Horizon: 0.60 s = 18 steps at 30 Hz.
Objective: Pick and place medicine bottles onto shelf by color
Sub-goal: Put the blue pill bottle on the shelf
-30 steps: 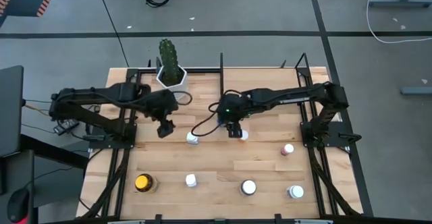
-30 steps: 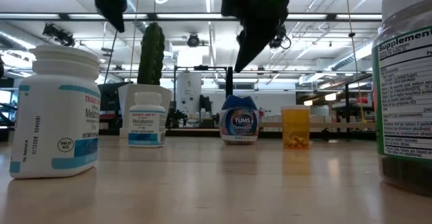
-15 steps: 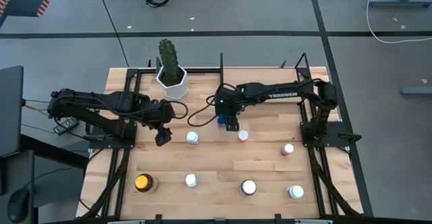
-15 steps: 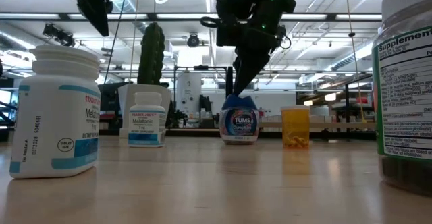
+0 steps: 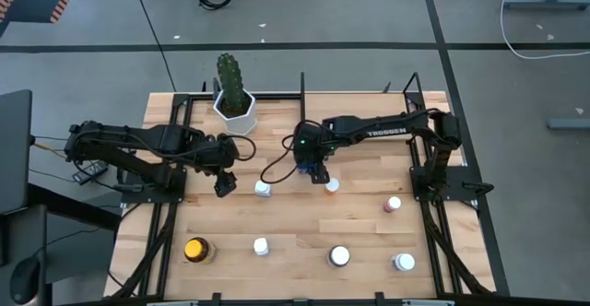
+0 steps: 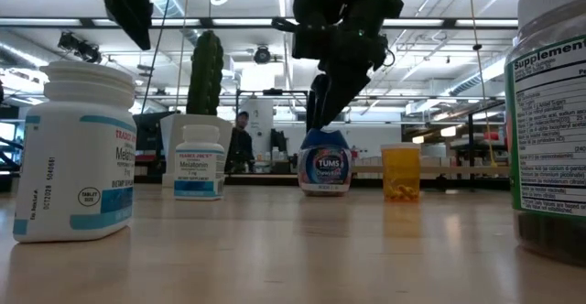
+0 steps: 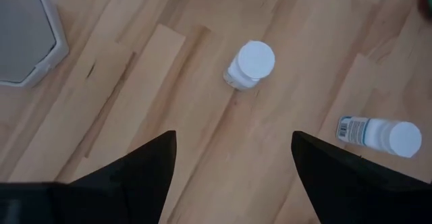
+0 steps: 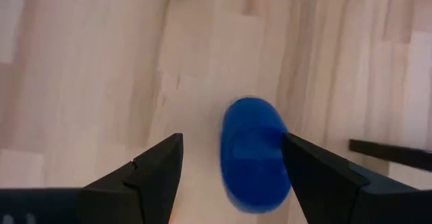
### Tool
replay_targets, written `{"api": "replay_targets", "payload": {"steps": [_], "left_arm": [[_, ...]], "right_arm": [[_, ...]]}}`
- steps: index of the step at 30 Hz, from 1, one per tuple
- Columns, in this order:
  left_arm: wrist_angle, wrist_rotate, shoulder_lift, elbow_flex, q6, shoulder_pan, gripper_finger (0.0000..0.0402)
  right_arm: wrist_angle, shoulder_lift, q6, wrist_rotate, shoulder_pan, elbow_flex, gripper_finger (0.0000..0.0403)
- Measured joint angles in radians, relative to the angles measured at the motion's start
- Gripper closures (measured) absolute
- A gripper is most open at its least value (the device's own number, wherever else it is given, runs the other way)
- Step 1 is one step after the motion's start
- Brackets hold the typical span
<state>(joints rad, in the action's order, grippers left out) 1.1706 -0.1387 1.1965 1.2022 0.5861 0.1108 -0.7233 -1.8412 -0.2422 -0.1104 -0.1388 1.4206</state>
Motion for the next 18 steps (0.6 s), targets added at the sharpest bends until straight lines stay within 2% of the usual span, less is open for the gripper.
{"api": "replay_targets", "payload": {"steps": [8, 18], "left_arm": [[0.0, 0.0, 0.0, 0.0, 0.013, 0.0, 0.0104], [0.0, 0.0, 0.0, 0.0, 0.014, 0.0, 0.0104]], "right_arm": [[0.024, 0.002, 0.01, 0.039, -0.012, -0.016, 0.0131], [0.008, -0.001, 0.045, 0.047, -0.009, 0.02, 0.009]]}}
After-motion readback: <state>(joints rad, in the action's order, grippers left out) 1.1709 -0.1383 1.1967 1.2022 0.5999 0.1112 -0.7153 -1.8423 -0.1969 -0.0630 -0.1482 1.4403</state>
